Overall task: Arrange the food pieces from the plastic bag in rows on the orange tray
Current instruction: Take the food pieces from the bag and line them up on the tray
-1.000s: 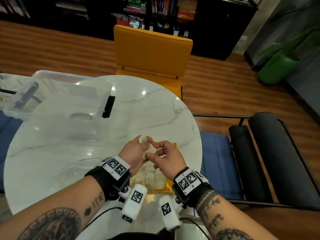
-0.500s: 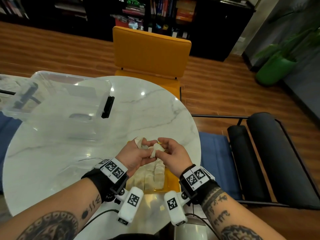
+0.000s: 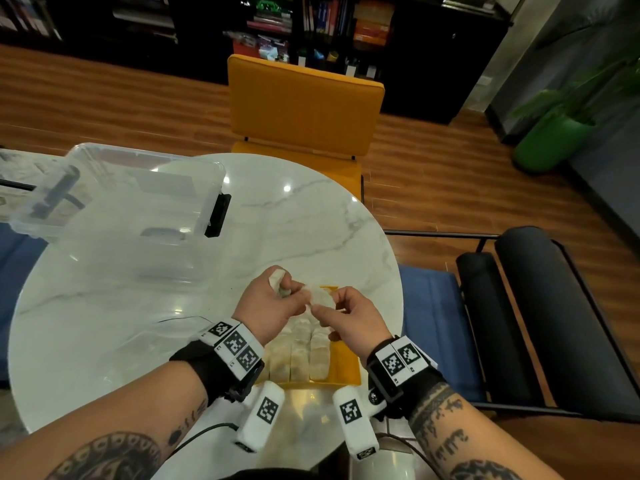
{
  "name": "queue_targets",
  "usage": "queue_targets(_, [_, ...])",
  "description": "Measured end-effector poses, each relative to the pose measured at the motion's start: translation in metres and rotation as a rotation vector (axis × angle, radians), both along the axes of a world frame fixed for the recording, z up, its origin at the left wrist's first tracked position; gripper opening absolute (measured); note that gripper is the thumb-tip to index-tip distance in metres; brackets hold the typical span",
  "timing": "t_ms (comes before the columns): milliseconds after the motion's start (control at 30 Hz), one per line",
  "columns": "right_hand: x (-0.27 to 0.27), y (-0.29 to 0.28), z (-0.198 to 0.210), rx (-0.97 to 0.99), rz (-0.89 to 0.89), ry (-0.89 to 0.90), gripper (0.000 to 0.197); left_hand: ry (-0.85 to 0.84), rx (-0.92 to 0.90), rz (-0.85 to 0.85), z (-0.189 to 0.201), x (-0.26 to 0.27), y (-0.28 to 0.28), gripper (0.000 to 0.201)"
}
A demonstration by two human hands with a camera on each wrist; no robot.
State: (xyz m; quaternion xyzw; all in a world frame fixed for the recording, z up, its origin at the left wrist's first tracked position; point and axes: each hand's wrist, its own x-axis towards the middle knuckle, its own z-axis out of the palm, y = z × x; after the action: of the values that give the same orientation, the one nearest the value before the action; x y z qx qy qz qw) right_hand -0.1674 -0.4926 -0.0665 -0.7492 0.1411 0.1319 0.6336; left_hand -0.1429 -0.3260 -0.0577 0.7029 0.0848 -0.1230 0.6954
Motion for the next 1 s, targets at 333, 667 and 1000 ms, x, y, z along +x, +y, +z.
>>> queue_targets(333, [-0.001,-0.016,0.0,-0.477,0.403,-0.255,0.015,-0.172,0.53,-0.323,-0.002,-0.01,-0.002,0.034])
queue_targets(667, [-0.009,-0.018,-0.002,-0.329,0.322,-0.192,0.02,-0.111,0.516,-0.358,-0.018,-0.014,-0.001,0.037])
queue_targets(1000, [0.027,-0.043,-0.001,-0.753,0.46,0.001,0.008,0.006,0.629,-0.212,-0.03,0.001,0.033,0.03])
